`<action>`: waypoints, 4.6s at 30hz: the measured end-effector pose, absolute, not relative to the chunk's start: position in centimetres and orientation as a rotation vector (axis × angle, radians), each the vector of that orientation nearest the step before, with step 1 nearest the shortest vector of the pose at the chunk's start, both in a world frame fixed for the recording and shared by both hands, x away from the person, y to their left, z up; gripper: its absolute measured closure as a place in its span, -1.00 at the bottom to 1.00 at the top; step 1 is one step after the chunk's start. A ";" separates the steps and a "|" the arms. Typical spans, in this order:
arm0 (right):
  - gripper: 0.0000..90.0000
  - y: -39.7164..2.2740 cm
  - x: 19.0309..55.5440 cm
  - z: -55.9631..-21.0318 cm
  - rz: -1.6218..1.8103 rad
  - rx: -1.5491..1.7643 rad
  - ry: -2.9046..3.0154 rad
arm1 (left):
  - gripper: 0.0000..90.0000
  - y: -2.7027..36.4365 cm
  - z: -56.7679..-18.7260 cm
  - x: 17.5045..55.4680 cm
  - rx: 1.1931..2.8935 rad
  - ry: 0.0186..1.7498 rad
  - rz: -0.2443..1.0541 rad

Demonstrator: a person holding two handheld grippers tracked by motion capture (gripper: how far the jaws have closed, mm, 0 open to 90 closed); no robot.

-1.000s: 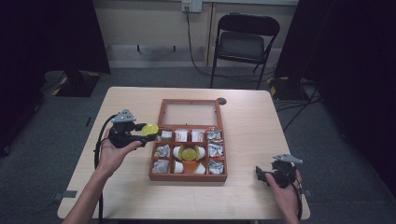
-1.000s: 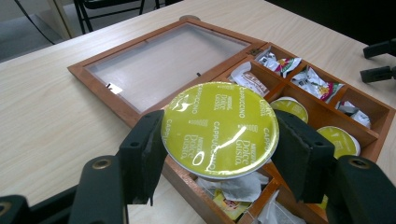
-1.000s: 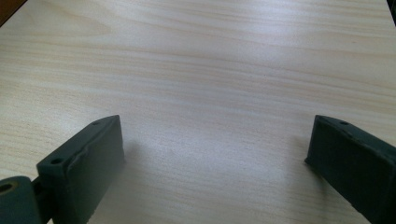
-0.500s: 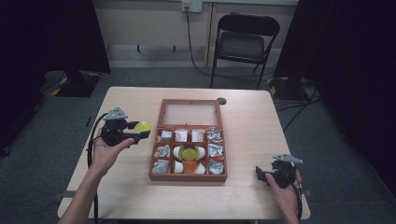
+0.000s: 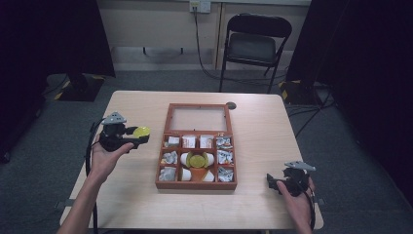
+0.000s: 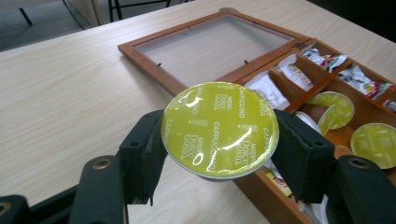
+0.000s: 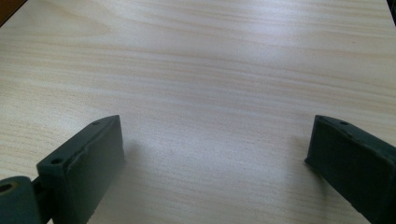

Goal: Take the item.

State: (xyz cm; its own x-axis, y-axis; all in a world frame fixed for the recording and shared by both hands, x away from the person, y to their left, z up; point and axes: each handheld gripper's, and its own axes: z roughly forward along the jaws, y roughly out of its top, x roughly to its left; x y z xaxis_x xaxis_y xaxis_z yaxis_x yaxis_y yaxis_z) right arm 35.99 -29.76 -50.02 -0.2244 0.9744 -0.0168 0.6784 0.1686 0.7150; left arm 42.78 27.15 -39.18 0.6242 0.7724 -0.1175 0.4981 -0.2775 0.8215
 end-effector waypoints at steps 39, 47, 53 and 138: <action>-0.93 -29.8 36.0 -50.0 0.813 1.558 1.969 | -0.16 27.7 -45.9 45.2 2.071 1.161 0.311; -0.93 -29.8 36.0 -50.0 0.814 1.558 1.970 | -0.16 26.7 -46.6 45.4 2.099 1.156 0.286; -0.93 -29.8 36.0 -50.0 0.814 1.558 1.970 | -0.16 26.4 -46.9 45.6 2.117 1.167 0.299; -0.93 -29.8 36.0 -50.0 0.815 1.555 1.975 | -0.78 36.1 -50.5 38.9 1.929 1.438 0.610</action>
State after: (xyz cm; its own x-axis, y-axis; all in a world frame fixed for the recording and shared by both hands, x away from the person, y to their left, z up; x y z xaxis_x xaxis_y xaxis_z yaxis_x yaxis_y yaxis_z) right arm 36.05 -29.78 -50.02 -0.2276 0.9736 -0.0170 0.6781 0.1710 0.7148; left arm 38.88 36.07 -50.46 0.2914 0.9565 -0.0132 0.6554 -0.1896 0.7311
